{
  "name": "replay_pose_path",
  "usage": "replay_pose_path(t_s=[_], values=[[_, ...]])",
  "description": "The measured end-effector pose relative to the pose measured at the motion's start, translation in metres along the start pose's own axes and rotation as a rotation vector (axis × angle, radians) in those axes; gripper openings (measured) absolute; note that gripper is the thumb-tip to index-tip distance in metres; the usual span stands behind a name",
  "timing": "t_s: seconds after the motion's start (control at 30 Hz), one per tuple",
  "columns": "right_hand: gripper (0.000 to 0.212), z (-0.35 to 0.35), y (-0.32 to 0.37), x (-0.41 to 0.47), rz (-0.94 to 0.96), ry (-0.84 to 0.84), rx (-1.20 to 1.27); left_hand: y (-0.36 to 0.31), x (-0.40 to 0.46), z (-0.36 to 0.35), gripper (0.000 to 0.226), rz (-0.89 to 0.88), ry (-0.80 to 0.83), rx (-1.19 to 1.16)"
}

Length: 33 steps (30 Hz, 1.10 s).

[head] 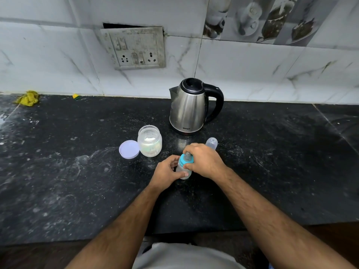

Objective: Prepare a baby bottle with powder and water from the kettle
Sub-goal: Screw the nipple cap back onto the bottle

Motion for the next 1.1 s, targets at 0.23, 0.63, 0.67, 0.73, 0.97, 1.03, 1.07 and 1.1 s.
replay_pose_path(t_s=[0.23,0.63,0.67,0.73,0.97,1.03,1.07,1.1], values=[[0.054,0.0,-0.007,-0.002,-0.109,-0.047,-0.037,0.0,0.002,0.001,0.052,-0.007,0.006,-0.007],[0.048,-0.004,-0.026,-0.002,-0.132,-0.005,0.045,0.002,0.003,0.002,0.054,-0.007,0.004,-0.009],[0.051,-0.005,-0.025,-0.002,-0.129,-0.018,0.013,0.001,0.003,0.002,0.053,-0.009,0.004,-0.01],[0.06,-0.009,-0.022,-0.002,-0.086,0.018,0.03,-0.001,0.003,0.002,0.053,-0.017,0.009,-0.005],[0.041,-0.011,-0.025,-0.005,-0.053,0.041,0.182,-0.002,0.003,0.002,0.053,-0.02,0.015,0.004],[0.047,-0.009,-0.029,-0.006,-0.106,-0.011,0.123,-0.002,0.003,0.002,0.052,-0.017,0.013,0.007],[0.055,-0.01,-0.03,-0.007,-0.105,-0.014,0.126,-0.002,0.004,0.002,0.052,-0.017,0.016,0.009],[0.063,-0.012,-0.029,-0.006,-0.087,0.0,0.156,-0.002,0.005,0.002,0.052,-0.017,0.021,0.009]])
Point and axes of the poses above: each hand's wrist, its own x-axis towards the middle knuckle, its own z-axis out of the back of the hand, y = z × x, the point moved 10 cm from there along x, towards the middle knuckle, and after that the axes turned 12 degrees about y, right-handed, at the moved point
